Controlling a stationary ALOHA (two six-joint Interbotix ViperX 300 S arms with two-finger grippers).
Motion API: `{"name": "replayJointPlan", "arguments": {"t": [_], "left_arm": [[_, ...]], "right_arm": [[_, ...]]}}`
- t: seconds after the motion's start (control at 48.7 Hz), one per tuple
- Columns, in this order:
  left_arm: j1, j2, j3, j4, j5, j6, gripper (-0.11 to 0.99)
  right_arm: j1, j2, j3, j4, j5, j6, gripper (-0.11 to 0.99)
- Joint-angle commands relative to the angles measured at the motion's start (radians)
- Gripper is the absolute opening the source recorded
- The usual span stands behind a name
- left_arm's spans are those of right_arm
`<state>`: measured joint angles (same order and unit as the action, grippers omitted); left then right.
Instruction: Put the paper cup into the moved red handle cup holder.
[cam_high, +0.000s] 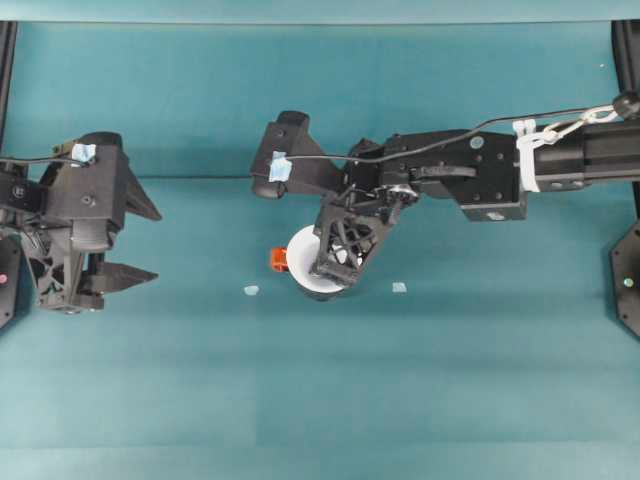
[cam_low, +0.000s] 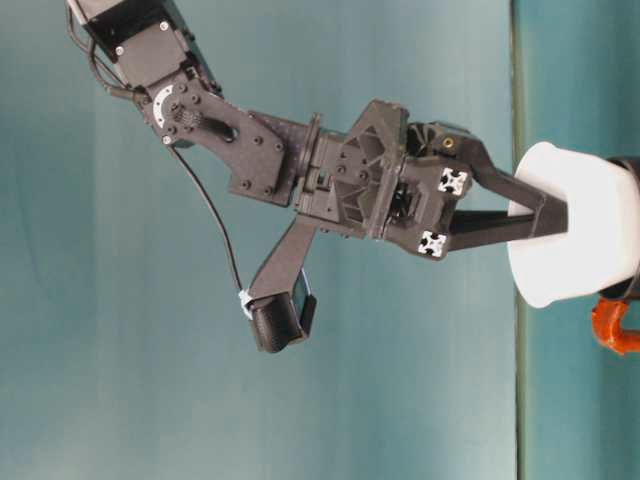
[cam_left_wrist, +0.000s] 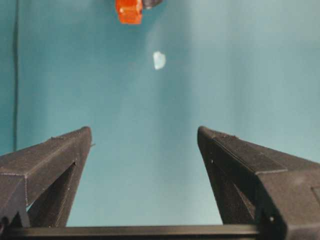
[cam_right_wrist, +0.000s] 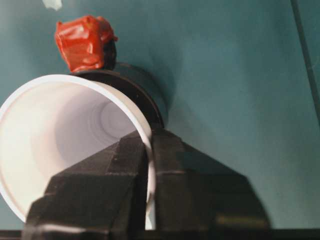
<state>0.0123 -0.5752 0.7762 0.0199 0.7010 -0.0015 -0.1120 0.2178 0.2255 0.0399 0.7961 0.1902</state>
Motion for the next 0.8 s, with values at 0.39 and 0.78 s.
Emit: {"name": "replayJointPlan", "arguments": {"t": [0.39,0.78], "left_arm": [[0.002,-0.003,-0.012,0.002,-0.008,-0.002,0.94],[0.002,-0.003,-0.012,0.002,-0.008,-0.003,0.94]], "right_arm": [[0.008,-0.014,-0.008,-0.002,-0.014,-0.011,0.73],[0.011,-0.046,-0.015,-0.044,-0.029,-0.009,0.92]]}}
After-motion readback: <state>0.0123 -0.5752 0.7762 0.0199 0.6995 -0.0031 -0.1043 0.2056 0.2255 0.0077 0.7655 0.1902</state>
